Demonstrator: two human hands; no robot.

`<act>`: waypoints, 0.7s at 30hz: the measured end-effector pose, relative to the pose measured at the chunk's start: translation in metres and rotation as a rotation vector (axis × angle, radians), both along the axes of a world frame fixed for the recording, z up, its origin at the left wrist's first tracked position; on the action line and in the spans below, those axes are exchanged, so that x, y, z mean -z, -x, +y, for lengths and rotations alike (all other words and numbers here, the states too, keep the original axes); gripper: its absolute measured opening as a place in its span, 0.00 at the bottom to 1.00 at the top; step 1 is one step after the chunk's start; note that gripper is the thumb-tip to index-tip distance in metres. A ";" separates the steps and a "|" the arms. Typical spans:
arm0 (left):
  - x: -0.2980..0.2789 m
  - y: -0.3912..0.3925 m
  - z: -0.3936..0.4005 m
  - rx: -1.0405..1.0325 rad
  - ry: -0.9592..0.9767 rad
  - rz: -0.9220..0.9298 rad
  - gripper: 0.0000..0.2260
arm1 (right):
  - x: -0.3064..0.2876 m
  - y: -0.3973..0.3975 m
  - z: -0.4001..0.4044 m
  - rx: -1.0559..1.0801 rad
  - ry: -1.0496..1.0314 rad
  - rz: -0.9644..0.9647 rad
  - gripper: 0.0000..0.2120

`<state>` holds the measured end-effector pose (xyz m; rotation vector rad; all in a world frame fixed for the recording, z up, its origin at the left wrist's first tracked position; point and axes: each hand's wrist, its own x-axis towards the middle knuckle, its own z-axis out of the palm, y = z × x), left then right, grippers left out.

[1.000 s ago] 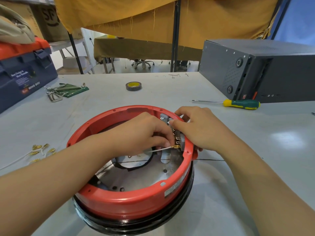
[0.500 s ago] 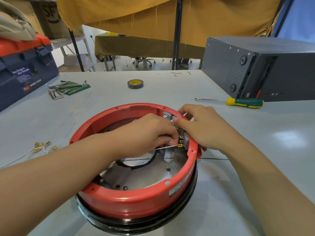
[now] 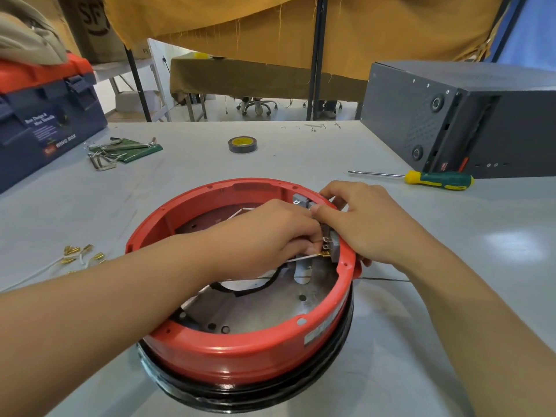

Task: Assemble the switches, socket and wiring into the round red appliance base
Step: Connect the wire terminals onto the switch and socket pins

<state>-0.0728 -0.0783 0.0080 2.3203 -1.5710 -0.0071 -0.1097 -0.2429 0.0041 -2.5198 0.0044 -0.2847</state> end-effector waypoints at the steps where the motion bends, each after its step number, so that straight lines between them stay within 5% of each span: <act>1: 0.000 0.000 0.000 0.001 -0.001 0.000 0.05 | 0.000 0.000 0.000 -0.001 0.002 -0.002 0.07; 21: -0.014 0.005 0.005 -0.153 0.020 0.153 0.05 | -0.003 0.001 -0.002 -0.029 -0.103 0.018 0.09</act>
